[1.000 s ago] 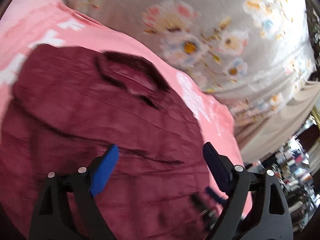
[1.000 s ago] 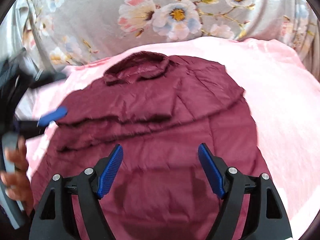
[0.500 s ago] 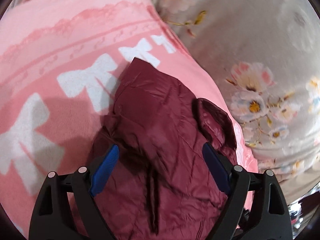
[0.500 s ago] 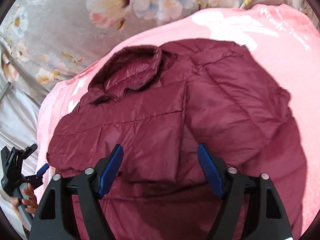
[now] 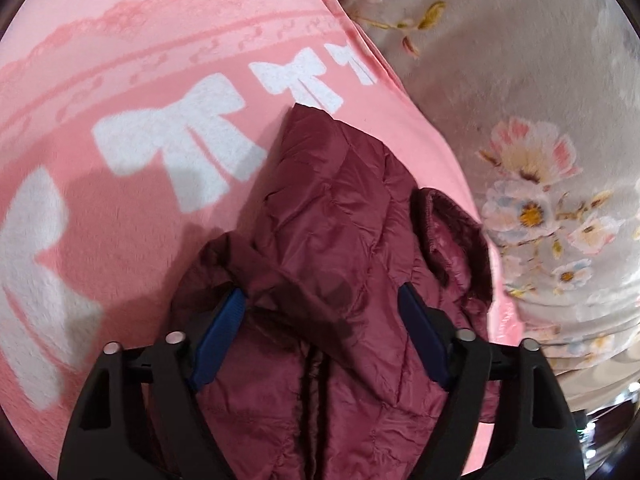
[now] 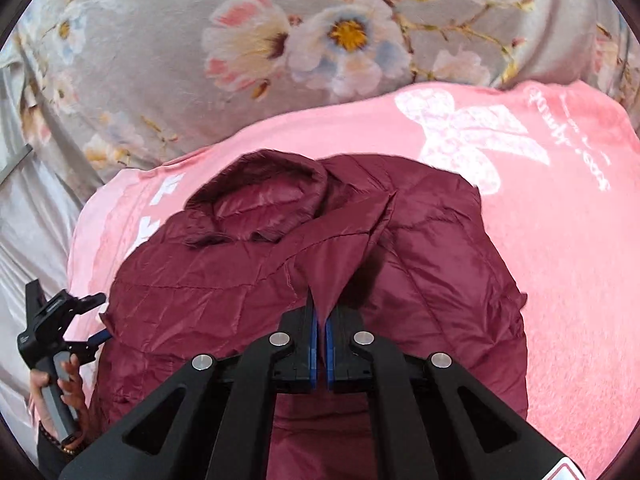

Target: Fold large clothes

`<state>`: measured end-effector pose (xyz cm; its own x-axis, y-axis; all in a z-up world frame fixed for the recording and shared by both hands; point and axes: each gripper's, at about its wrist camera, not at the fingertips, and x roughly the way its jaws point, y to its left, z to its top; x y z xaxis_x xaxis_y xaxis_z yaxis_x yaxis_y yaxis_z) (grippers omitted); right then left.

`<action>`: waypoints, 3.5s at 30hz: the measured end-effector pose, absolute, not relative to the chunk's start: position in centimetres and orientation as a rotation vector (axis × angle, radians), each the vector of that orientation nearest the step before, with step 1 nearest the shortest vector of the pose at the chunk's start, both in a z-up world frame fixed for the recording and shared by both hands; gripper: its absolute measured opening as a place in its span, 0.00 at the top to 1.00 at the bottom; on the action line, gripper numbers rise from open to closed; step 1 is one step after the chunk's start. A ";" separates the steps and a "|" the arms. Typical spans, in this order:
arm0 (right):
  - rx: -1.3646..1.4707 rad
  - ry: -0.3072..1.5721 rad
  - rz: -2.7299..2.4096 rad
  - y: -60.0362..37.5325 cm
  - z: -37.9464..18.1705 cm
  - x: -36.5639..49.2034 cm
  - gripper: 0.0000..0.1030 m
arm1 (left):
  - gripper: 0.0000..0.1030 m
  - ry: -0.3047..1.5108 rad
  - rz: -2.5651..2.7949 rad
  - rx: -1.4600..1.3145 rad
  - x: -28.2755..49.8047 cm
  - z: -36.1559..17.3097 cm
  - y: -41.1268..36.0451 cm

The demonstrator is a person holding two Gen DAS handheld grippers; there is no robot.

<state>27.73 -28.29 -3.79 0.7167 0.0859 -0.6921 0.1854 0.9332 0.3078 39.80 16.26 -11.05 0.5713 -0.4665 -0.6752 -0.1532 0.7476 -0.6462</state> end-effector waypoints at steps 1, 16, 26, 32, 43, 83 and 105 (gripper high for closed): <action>0.370 0.767 -0.052 -28.5 -3.7 27.6 0.98 | 0.63 0.987 -0.183 -0.691 40.3 -11.0 16.0; 0.378 0.898 -0.082 -29.7 -10.3 25.9 0.99 | 0.98 0.979 -0.141 -0.547 38.5 -12.5 16.9; 0.262 0.921 -0.106 -28.3 -10.8 25.7 0.93 | 0.95 0.956 -0.096 -0.355 37.4 -11.6 14.9; 0.196 0.817 -0.175 -28.6 -5.2 22.7 0.77 | 0.80 0.859 -0.096 -0.192 33.9 -5.6 14.5; 0.206 0.828 -0.040 -22.8 -3.8 32.5 0.77 | 0.75 0.913 -0.284 -0.182 41.2 -3.5 0.7; 0.213 0.929 -0.017 -23.2 -10.8 29.1 0.76 | 0.73 0.878 -0.305 -0.021 37.4 -11.7 -1.7; 0.871 0.893 0.083 -30.0 -10.9 39.8 0.92 | 0.91 1.161 -0.431 -0.527 50.2 -11.7 -0.7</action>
<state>39.79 -30.00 -10.93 0.6473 0.4038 -0.6464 0.2780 0.6646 0.6936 50.16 -0.74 -11.66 0.3425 -0.5743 -0.7435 0.0500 0.8014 -0.5960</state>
